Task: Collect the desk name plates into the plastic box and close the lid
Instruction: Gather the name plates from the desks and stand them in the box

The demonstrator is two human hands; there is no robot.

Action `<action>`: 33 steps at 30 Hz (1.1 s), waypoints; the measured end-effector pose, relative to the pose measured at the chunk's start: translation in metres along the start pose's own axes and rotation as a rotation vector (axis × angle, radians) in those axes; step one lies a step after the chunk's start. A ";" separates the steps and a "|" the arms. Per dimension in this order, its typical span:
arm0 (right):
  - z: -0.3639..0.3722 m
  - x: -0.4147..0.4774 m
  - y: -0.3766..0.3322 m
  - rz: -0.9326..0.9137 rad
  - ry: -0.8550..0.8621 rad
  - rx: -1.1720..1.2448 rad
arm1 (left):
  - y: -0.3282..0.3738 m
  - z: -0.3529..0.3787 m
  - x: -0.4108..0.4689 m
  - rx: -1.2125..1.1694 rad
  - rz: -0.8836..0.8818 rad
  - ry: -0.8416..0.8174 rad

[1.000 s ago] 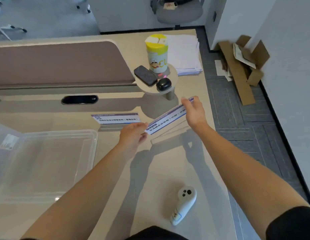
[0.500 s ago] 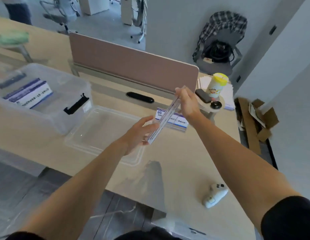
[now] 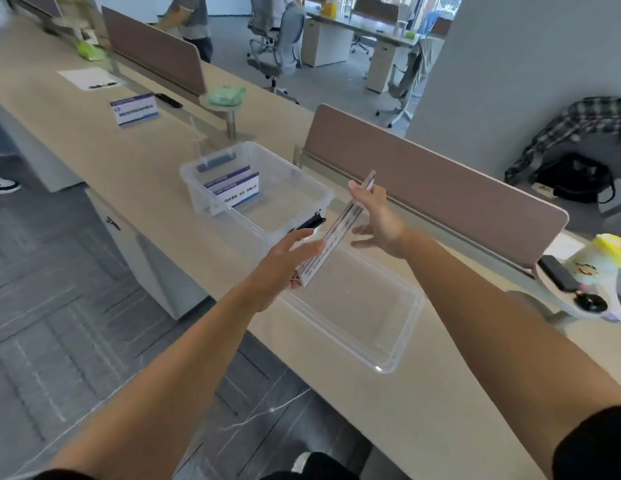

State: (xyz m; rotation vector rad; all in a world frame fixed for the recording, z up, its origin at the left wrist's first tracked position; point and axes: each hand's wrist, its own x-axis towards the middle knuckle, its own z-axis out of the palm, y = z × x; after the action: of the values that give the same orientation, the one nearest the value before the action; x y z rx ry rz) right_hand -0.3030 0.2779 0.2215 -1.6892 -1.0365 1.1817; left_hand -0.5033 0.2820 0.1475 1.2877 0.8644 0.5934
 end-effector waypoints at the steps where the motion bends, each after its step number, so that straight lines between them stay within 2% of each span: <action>1: 0.007 0.012 -0.003 -0.003 0.003 0.021 | 0.002 -0.010 0.005 0.008 0.000 0.020; 7: 0.034 0.095 -0.016 -0.015 -0.005 0.171 | 0.024 -0.056 0.047 0.117 -0.050 0.014; 13: 0.060 0.172 -0.023 0.037 -0.114 0.275 | 0.037 -0.101 0.096 0.194 -0.066 0.193; 18: 0.084 0.221 -0.026 0.119 -0.155 0.220 | 0.029 -0.157 0.133 0.173 -0.069 0.227; 24: 0.128 0.276 -0.030 0.187 0.008 0.136 | 0.020 -0.229 0.199 0.198 -0.072 0.161; 28: 0.167 0.297 -0.046 0.198 0.138 0.163 | 0.019 -0.279 0.227 0.324 -0.090 0.089; 33: 0.188 0.315 -0.056 0.227 0.258 0.301 | 0.024 -0.305 0.255 0.526 0.047 -0.002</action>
State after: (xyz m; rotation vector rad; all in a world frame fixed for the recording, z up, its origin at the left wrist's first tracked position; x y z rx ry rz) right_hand -0.4223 0.6188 0.1367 -1.6915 -0.4925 1.1577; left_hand -0.6070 0.6633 0.1006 1.7852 1.0307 0.4107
